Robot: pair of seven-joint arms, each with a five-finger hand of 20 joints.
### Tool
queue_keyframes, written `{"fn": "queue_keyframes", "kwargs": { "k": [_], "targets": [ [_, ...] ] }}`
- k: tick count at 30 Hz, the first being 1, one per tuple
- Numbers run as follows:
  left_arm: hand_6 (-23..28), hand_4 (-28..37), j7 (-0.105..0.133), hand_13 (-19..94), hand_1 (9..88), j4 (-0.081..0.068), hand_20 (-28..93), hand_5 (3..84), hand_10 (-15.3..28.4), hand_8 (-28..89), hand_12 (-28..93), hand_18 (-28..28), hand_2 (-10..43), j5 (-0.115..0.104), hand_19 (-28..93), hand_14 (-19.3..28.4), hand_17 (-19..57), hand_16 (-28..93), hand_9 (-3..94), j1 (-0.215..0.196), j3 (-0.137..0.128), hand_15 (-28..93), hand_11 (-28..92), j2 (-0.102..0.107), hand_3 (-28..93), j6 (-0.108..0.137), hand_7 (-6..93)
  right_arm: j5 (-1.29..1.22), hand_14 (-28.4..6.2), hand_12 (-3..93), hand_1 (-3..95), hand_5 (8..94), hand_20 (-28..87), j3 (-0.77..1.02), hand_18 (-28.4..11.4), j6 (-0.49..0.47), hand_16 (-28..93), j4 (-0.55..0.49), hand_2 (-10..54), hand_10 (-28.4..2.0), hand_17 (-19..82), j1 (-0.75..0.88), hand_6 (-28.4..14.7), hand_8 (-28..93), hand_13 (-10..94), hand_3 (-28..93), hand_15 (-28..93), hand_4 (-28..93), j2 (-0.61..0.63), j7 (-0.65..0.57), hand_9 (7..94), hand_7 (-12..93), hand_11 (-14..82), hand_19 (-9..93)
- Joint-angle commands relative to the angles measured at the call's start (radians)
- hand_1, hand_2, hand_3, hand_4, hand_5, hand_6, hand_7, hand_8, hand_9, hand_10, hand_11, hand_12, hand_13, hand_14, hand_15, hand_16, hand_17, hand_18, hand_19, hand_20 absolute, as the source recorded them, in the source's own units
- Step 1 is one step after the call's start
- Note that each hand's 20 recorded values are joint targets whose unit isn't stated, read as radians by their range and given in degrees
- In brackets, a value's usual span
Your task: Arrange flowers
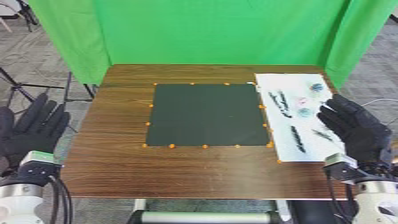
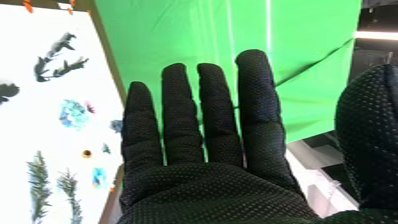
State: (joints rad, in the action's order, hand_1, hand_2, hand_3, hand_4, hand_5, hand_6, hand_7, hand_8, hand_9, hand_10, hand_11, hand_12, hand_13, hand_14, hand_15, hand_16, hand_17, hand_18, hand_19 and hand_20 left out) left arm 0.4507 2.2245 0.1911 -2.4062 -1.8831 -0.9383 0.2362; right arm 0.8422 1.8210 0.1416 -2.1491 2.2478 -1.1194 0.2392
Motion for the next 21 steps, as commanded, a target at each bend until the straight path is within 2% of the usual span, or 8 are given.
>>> {"fn": "queue_keyframes", "kwargs": {
  "k": [1,9,13,15,17,19,20,21],
  "targets": [
    [6.2,-28.3,0.001,18,23.0,0.002,5,36.0,12.6,-10,3,7.1,11.1,-0.004,26,10.3,2.1,-13,27.5,-0.002,0.001,27,18,-0.002,70,-0.017,11.5,-0.003,-10.7,8.8,13.3,50.0,18,-0.022,-14.1,0.032,10,-0.004,0.3,-9.8,18,-0.002,0.3,-17,37,87,16,-26,0.013,0.007,46.6,23,9.9,18],
    [6.2,-28.3,-0.003,18,22.8,0.0,5,36.0,12.6,-10,4,7.2,10.9,-0.004,26,10.4,2.1,-13,27.5,-0.005,0.0,27,18,-0.002,70,-0.018,11.3,0.058,-11.0,8.9,13.3,49.9,19,-0.076,-14.3,0.106,11,0.001,0.5,-10.0,18,-0.061,0.2,-17,37,86,17,-26,0.044,-0.051,46.6,23,10.0,18],
    [6.2,-28.3,-0.001,18,22.8,-0.001,5,36.0,12.7,-10,4,7.2,10.9,-0.008,26,10.5,2.0,-13,27.5,-0.003,0.002,27,18,-0.001,70,-0.016,11.3,0.151,-12.4,9.4,13.0,49.7,20,-0.094,-16.0,0.136,12,0.006,0.8,-10.6,17,-0.091,-0.5,-17,38,86,19,-26,0.064,-0.083,47.0,23,10.3,22],
    [6.3,-28.3,0.0,18,22.8,0.0,5,36.1,12.7,-10,4,7.3,11.0,-0.005,26,10.6,1.9,-13,27.6,-0.011,-0.004,27,18,-0.001,70,-0.017,11.4,0.207,-12.8,9.8,13.2,49.6,20,-0.102,-16.7,0.163,13,0.008,0.7,-11.5,17,-0.113,-1.0,-17,39,85,21,-26,0.075,-0.114,47.4,23,10.6,23],
    [6.2,-28.3,0.01,18,22.8,0.007,5,36.0,12.7,-10,4,7.7,11.0,-0.011,26,10.6,1.5,-13,27.5,-0.025,-0.008,27,18,-0.002,70,-0.012,11.5,0.287,-13.1,10.3,13.4,47.8,20,-0.091,-17.2,0.176,13,0.009,0.3,-12.2,17,-0.136,-2.5,-16,40,85,22,-26,0.082,-0.178,47.0,22,10.8,25],
    [6.2,-28.3,0.012,18,22.8,0.007,5,35.9,12.7,-10,4,8.1,10.9,-0.015,27,10.6,1.2,-12,27.5,-0.021,-0.004,27,18,-0.001,70,-0.01,11.5,0.334,-13.6,11.8,13.9,45.3,22,-0.084,-17.9,0.185,14,0.01,-0.6,-15.1,16,-0.15,-4.4,-16,40,85,26,-26,0.101,-0.211,47.6,22,11.7,31],
    [6.2,-28.3,0.014,18,22.8,0.007,5,35.9,12.7,-10,4,8.2,10.9,-0.01,27,10.6,1.1,-12,27.4,-0.025,-0.006,27,18,0.0,70,-0.015,11.6,0.388,-13.8,13.1,14.6,44.4,22,-0.081,-18.3,0.192,14,0.003,-2.0,-15.7,16,-0.156,-5.1,-15,40,84,28,-26,0.109,-0.247,48.3,21,12.5,36],
    [6.2,-28.3,0.014,17,22.8,0.008,5,35.9,12.7,-10,4,8.2,10.9,-0.009,27,10.6,1.0,-12,27.4,-0.024,-0.005,27,18,0.001,70,-0.01,11.7,0.438,-14.2,14.2,15.2,44.1,23,-0.077,-18.6,0.186,15,0.002,-3.3,-16.2,16,-0.162,-5.5,-15,41,84,31,-26,0.114,-0.283,49.4,21,14.0,39]
  ]
}}
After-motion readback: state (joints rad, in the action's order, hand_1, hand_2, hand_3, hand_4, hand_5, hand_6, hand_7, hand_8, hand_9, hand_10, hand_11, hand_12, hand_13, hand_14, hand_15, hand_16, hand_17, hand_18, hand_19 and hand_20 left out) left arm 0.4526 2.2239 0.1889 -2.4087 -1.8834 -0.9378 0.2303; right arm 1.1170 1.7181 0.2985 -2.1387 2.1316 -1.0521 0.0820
